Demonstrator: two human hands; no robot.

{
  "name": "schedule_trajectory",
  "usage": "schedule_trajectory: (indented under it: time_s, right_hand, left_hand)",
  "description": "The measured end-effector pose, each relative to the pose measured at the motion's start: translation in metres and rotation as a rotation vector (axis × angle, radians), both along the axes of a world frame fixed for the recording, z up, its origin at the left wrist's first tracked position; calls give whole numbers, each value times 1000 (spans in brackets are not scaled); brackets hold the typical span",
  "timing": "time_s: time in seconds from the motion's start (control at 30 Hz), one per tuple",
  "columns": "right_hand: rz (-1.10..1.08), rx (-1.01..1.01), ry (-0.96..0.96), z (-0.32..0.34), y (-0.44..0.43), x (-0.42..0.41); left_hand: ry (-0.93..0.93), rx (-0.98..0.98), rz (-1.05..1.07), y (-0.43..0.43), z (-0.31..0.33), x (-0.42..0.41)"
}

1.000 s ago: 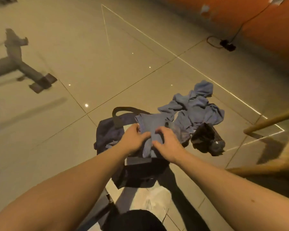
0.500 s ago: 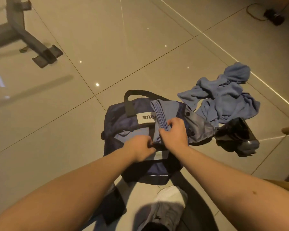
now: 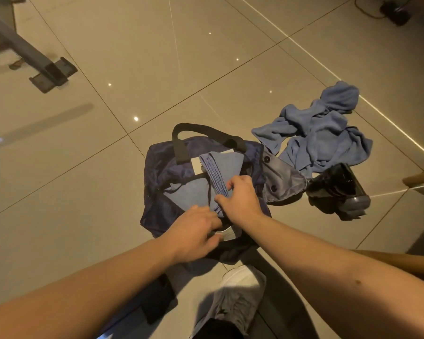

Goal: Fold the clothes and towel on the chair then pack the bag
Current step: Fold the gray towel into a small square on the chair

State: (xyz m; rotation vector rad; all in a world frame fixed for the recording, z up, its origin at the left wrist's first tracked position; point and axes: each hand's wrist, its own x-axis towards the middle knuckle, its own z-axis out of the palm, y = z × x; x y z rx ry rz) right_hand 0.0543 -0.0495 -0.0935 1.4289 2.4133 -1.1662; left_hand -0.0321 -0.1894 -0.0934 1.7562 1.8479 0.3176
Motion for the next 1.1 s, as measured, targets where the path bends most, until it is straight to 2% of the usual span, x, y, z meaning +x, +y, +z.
schedule_trajectory:
  time_s: [0.17, 0.33, 0.47, 0.53, 0.67, 0.73, 0.8, 0.9, 1.1]
  right_hand:
    - [103, 45, -331, 1, -11, 6]
    - [22, -131, -208, -12, -11, 13]
    - [42, -226, -218, -19, -6, 21]
    - [108, -96, -263, -21, -4, 23]
    - [234, 352, -288, -21, -6, 16]
    - [237, 395, -210, -23, -8, 7]
    - [176, 257, -149, -26, -11, -4]
    - [114, 79, -175, -33, -16, -18]
    - [95, 78, -219, -45, -8, -31]
  left_hand:
    - [-9, 34, 4, -6, 0, 1]
    - [8, -50, 20, -7, -12, -3]
    - [-20, -100, 99, 4, -16, -17]
    - [31, -40, 245, 19, -17, -34]
    - [245, 59, 495, 57, -21, -73]
    - [348, 14, 436, 73, -28, -86]
    - [419, -15, 317, 85, -33, -94]
    - [402, -30, 221, 93, -38, -101]
    - [488, -14, 73, 98, -39, -105]
